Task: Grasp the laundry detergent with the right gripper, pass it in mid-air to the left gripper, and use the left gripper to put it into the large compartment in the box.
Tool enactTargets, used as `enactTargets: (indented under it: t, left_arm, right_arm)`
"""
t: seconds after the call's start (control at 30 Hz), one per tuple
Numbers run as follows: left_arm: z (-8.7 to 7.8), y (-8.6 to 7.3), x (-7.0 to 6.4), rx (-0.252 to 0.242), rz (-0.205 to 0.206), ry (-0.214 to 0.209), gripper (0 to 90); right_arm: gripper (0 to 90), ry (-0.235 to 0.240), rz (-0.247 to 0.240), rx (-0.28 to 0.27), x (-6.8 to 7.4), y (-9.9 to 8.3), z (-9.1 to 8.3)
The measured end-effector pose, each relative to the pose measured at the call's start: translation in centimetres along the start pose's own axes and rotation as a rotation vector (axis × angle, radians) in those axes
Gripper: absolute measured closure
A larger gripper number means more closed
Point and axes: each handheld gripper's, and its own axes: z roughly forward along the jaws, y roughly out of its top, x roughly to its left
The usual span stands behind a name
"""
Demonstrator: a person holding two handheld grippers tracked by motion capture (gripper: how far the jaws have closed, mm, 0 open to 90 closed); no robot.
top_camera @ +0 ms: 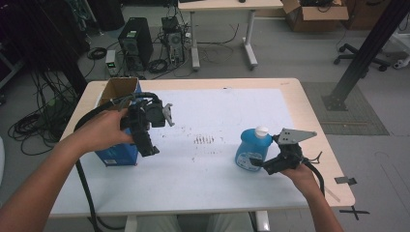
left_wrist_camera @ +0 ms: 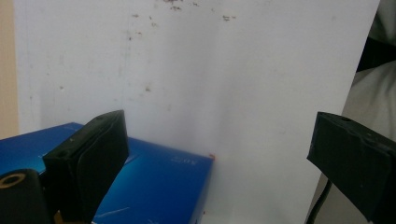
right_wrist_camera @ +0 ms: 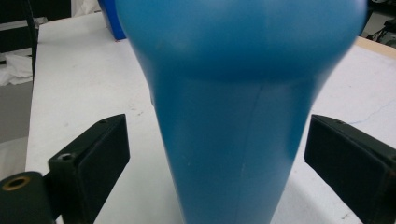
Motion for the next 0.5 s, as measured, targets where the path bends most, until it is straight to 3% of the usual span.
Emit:
enactTargets:
  t: [0.5]
  left_arm:
    - [0.05,0.03,-0.01,0.001,0.001,-0.001,5.5]
  right_arm:
    - [20.8,0.014,-0.003,-0.017,-0.04,-0.12,0.16]
